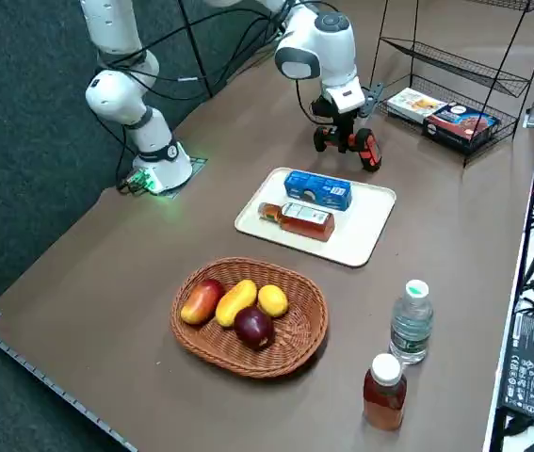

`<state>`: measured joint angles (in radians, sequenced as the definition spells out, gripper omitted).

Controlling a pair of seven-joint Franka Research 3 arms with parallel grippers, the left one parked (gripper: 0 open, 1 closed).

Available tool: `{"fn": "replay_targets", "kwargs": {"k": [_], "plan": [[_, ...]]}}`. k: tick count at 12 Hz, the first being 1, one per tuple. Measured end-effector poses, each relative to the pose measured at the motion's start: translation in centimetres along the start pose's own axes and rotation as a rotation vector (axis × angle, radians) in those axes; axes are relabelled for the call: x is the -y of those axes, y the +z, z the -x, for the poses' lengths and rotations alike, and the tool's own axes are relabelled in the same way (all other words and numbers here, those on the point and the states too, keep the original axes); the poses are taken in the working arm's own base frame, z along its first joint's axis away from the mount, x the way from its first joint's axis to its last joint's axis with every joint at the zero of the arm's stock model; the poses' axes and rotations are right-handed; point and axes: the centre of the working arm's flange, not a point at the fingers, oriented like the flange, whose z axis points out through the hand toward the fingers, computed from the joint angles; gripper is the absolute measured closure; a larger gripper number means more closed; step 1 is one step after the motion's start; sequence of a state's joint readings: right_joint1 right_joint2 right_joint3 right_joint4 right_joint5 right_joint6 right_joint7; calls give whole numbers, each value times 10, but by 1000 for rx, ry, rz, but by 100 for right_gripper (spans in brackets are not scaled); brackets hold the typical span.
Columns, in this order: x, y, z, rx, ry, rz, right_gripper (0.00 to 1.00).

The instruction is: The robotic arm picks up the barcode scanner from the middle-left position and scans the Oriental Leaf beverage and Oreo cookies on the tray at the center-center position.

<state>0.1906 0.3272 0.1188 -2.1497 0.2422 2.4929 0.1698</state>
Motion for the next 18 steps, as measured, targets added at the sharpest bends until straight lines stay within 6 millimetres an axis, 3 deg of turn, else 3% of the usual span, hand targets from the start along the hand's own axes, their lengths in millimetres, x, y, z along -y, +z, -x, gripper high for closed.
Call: {"fn": "replay_targets", "kwargs": {"k": [5, 13, 18], "plan": [[-3, 28, 7, -17, 21, 5, 56], [-2, 29, 6, -30, 20, 3, 55], [6, 18, 0, -59, 7, -7, 1]]}}
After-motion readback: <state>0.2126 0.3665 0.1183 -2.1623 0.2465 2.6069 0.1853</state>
